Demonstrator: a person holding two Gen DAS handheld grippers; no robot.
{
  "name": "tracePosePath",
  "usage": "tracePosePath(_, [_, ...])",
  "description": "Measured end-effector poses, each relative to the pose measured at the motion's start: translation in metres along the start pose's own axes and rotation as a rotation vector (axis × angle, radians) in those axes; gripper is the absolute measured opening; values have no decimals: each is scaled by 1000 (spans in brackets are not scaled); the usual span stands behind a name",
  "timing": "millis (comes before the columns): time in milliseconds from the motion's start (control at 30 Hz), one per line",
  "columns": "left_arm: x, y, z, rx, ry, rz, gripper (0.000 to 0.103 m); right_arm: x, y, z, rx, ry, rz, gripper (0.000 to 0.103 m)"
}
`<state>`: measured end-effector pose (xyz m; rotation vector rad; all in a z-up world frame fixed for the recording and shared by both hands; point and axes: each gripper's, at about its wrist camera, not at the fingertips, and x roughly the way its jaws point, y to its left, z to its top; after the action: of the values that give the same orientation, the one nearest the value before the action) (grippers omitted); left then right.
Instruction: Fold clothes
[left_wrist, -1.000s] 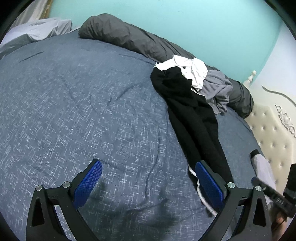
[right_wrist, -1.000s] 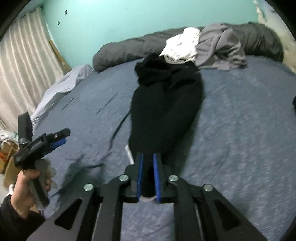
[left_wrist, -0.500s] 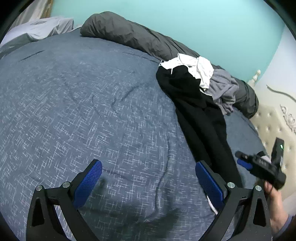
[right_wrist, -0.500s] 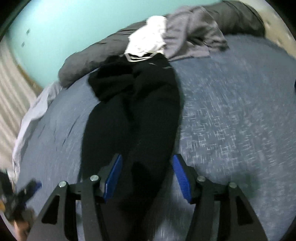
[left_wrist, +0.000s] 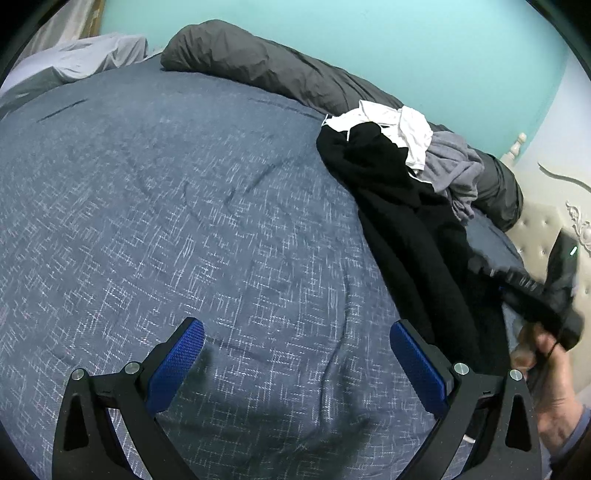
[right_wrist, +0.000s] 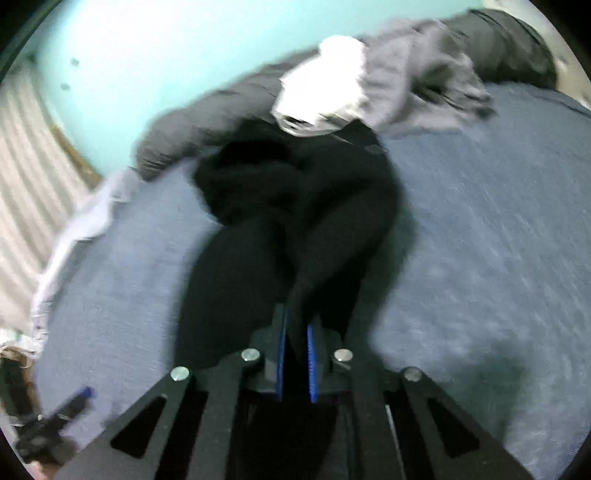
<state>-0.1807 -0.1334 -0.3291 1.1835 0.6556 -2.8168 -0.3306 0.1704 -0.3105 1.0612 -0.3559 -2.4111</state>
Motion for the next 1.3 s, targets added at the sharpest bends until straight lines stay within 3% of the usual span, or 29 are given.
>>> tracePosePath(167, [-4,2,1,2,-13,10,103,8,83,12,-139,34,180,8])
tracePosePath(233, [-8,6,2,-1,-26,18,103,26,111,12,-167,111,246,8])
tracePosePath(267, [-10,8,3,-3,-33,22,103,39,125,9,-191,173,253,8])
tracePosePath(367, [-10,16,5,-20,-35,34,103,57,139,-2,-216,247,215,11])
tracePosePath(433, [-9,19,6,-33,-32,35,103,56,128,-4,-161,252,199,15])
tracePosePath(533, [-10,20,7,-38,-36,32,103,30,103,-3,-91,184,197,38])
tracePosePath(633, [-11,21,8,-41,-38,29,103,-9,70,1,-37,85,179,40])
tracePosePath(767, [-9,20,8,-43,-34,33,103,-41,11,7,88,-19,40,41])
tracePosePath(900, [-8,19,8,-35,-33,37,103,-25,-25,7,180,40,-62,41])
tracePosePath(1000, [-7,20,8,-36,-31,43,103,5,-30,13,200,97,-128,45])
tracePosePath(1167, [-2,26,8,-44,-24,47,103,50,-42,25,271,116,-127,50])
tracePosePath(1300, [1,32,9,-57,-17,50,103,70,-27,42,219,82,-89,50])
